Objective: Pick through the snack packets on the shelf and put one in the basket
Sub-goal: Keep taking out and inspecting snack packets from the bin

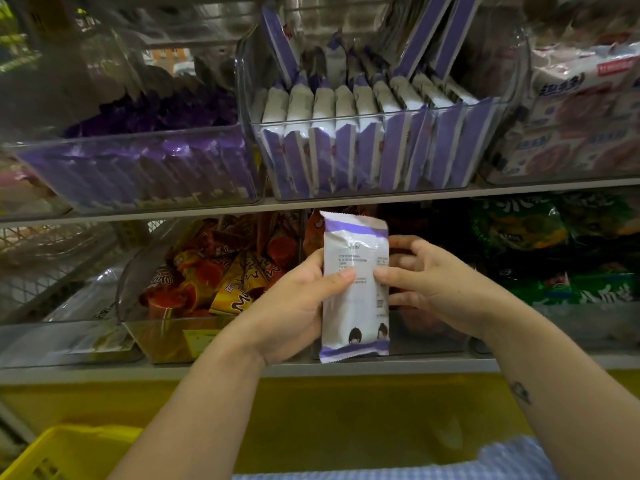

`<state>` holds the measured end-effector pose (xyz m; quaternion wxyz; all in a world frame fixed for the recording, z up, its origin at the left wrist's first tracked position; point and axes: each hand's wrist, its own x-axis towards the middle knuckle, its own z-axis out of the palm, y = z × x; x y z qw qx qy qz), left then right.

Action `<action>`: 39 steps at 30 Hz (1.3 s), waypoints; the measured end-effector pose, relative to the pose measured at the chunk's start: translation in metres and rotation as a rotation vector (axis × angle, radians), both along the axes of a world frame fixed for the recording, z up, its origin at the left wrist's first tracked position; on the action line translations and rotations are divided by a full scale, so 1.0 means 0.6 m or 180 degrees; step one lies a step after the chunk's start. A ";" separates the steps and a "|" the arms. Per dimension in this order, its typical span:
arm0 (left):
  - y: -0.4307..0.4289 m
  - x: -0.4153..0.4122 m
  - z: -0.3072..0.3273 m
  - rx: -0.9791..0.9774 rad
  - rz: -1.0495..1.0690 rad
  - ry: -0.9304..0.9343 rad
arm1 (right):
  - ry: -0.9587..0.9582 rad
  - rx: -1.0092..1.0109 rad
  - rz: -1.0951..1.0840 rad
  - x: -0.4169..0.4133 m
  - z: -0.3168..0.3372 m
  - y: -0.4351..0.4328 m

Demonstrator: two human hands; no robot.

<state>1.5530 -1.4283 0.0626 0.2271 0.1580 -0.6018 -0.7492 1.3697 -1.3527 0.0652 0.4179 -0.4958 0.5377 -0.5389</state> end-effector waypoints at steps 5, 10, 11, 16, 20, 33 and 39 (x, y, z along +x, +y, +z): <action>-0.025 0.006 -0.005 -0.0504 0.0494 0.0121 | 0.0484 -0.0254 0.0034 -0.004 0.007 0.005; -0.047 0.016 -0.012 -0.1936 0.1035 -0.0295 | 0.1909 -0.0637 -0.0082 0.013 0.015 0.009; -0.048 0.017 -0.014 -0.2083 0.0932 -0.0395 | 0.2022 -0.0704 -0.0105 0.017 0.015 0.009; -0.057 0.033 -0.009 -0.1764 0.0845 -0.0239 | 0.1812 -0.0557 -0.0186 0.000 0.024 0.015; -0.068 0.044 -0.006 -0.1119 0.0910 0.0088 | 0.1189 -0.0484 -0.0165 -0.028 0.028 0.026; -0.075 0.033 -0.016 -0.0439 0.1220 0.0424 | 0.0335 -0.0714 -0.0247 -0.029 0.025 0.028; -0.066 0.028 -0.011 -0.0780 0.1265 0.0380 | -0.0235 -0.0189 0.0698 -0.039 0.034 0.042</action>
